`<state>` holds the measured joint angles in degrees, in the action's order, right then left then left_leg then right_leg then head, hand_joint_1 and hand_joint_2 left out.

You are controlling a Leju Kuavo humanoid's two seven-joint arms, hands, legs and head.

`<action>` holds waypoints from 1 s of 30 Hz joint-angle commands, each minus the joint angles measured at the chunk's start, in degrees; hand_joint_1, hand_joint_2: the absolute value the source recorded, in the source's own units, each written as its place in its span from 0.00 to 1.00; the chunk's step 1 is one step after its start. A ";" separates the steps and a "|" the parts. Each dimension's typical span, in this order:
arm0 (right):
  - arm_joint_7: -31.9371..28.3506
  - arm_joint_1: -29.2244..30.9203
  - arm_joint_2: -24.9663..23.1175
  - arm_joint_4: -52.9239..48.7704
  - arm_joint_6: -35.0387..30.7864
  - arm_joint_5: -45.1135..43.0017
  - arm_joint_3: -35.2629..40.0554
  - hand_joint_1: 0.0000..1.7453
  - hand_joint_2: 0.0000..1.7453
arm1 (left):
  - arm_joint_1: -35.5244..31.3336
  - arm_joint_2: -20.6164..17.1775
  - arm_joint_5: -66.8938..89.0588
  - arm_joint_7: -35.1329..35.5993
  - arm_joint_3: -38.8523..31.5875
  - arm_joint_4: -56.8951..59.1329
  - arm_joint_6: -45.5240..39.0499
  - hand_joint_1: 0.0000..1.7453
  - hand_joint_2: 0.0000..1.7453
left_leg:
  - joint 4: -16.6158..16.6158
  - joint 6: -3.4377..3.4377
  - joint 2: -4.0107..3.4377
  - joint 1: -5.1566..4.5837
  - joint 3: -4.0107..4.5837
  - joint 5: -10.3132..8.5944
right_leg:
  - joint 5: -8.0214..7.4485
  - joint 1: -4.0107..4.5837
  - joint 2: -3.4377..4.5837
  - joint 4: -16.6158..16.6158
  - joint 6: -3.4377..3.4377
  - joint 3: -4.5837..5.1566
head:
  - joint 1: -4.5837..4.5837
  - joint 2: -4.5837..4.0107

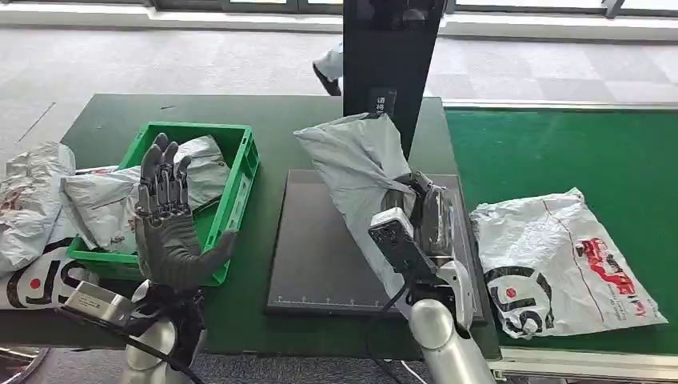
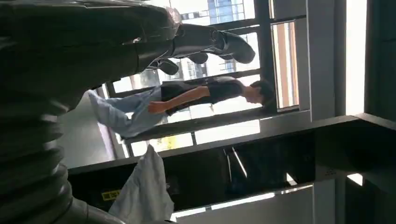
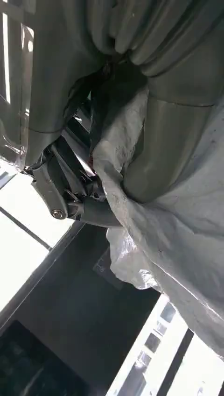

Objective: Moved the parcel from conveyor to table for the left to box.

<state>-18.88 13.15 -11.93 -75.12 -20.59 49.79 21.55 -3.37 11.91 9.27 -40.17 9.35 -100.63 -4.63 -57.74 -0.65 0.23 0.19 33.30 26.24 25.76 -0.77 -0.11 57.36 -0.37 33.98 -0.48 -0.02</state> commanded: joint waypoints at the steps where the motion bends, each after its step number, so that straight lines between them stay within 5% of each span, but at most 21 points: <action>1: 0.36 3.76 2.31 6.70 -0.26 -0.46 2.74 1.00 1.00 | -2.35 -1.70 -0.41 0.17 1.63 3.48 -0.04 0.00 1.00 | 0.08 0.00 -0.01 0.03 -0.11 -0.01 | -0.02 0.03 0.00 -0.10 0.02 -0.12 | -0.02 0.00; 2: 0.63 4.08 2.26 7.43 -0.31 -0.42 2.68 0.16 1.00 | -2.37 -1.83 -0.42 0.17 1.65 3.54 -0.05 0.00 1.00 | 0.13 0.00 0.01 0.05 -0.16 -0.02 | -0.04 0.06 -0.02 -0.18 0.03 -0.19 | -0.02 0.00; 3: 0.73 4.26 2.22 7.91 -0.30 -0.44 2.65 0.00 1.00 | -2.39 -1.91 -0.43 0.17 1.69 3.59 -0.04 0.00 1.00 | 0.06 0.00 0.00 0.00 -0.07 -0.01 | -0.01 0.00 0.00 -0.06 0.01 -0.08 | -0.02 0.00; 23: -0.55 5.31 2.45 11.80 0.33 -2.03 2.76 0.00 1.00 | -2.00 -2.54 -1.27 0.17 2.35 3.82 -1.21 0.00 1.00 | 0.08 0.00 -0.01 0.03 -0.10 -0.01 | -0.03 0.04 0.00 -0.11 0.02 -0.12 | -0.02 0.00; 27: -9.03 2.43 2.82 5.80 -8.28 -6.24 1.96 0.00 1.00 | -2.59 -2.92 -1.26 0.17 2.71 4.62 -3.00 0.00 1.00 | 0.07 0.00 0.06 0.01 -0.07 -0.01 | 0.00 0.02 -0.07 -0.08 0.01 -0.09 | 0.00 0.00; 30: -21.09 -3.58 3.00 -10.21 -19.41 -13.69 -0.12 0.00 1.00 | -4.75 -2.04 -1.21 0.19 3.59 9.50 -2.94 0.00 1.00 | 0.04 0.01 0.19 -0.02 0.01 -0.03 | 0.04 -0.02 -0.20 -0.02 0.01 -0.02 | 0.00 0.00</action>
<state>-23.46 15.55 -11.85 -68.13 -24.18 45.63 21.70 -4.07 11.67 8.24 -40.19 9.38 -99.45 -6.64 -57.74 -0.65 0.22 0.19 33.29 26.24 25.76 -0.77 -0.11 57.35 -0.37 34.01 -0.48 -0.02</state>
